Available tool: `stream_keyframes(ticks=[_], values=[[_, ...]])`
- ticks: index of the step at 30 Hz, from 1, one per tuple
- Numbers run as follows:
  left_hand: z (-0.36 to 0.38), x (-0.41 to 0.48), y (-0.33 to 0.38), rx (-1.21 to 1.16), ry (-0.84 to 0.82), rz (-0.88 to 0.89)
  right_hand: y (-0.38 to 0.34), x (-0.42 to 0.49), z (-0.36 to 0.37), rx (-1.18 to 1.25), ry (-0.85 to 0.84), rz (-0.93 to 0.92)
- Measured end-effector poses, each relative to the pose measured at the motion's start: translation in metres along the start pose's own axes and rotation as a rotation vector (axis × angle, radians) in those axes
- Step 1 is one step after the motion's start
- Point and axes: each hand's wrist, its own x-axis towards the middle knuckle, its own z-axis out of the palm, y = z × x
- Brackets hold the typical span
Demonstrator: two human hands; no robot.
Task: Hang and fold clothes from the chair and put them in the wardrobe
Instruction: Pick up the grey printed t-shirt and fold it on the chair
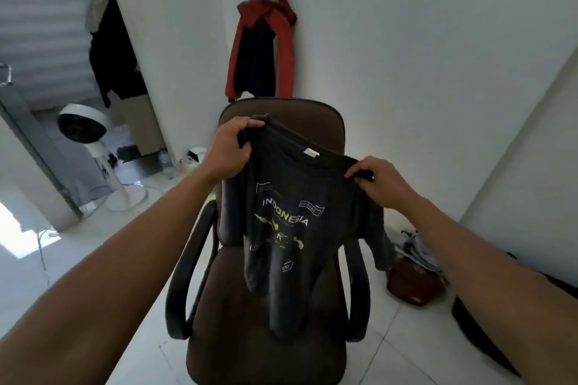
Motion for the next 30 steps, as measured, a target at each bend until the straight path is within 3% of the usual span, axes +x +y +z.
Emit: stream_keyframes(ticks=[5,10,13,17,22,26,30], values=[[-0.031,0.029,0.025,-0.038,0.006,0.015,-0.032,-0.009,-0.073,0.060,0.214,0.064],[-0.073,0.078,0.050,-0.010,-0.049,0.163,-0.077,-0.003,-0.139,0.013,0.307,0.119],[-0.101,0.107,0.065,0.000,-0.064,0.289,-0.115,0.000,-0.180,0.107,0.384,0.140],[-0.137,0.144,0.084,0.005,-0.074,0.371,-0.170,-0.005,-0.234,0.284,0.307,0.058],[-0.169,0.175,0.114,-0.016,-0.120,0.496,-0.220,-0.006,-0.276,-0.166,0.257,0.128],[-0.177,0.188,0.142,-0.047,-0.264,0.523,-0.250,-0.018,-0.291,-0.165,0.451,0.185],[-0.173,0.196,0.170,-0.037,-0.343,0.557,-0.269,-0.032,-0.297,-0.263,0.521,0.241]])
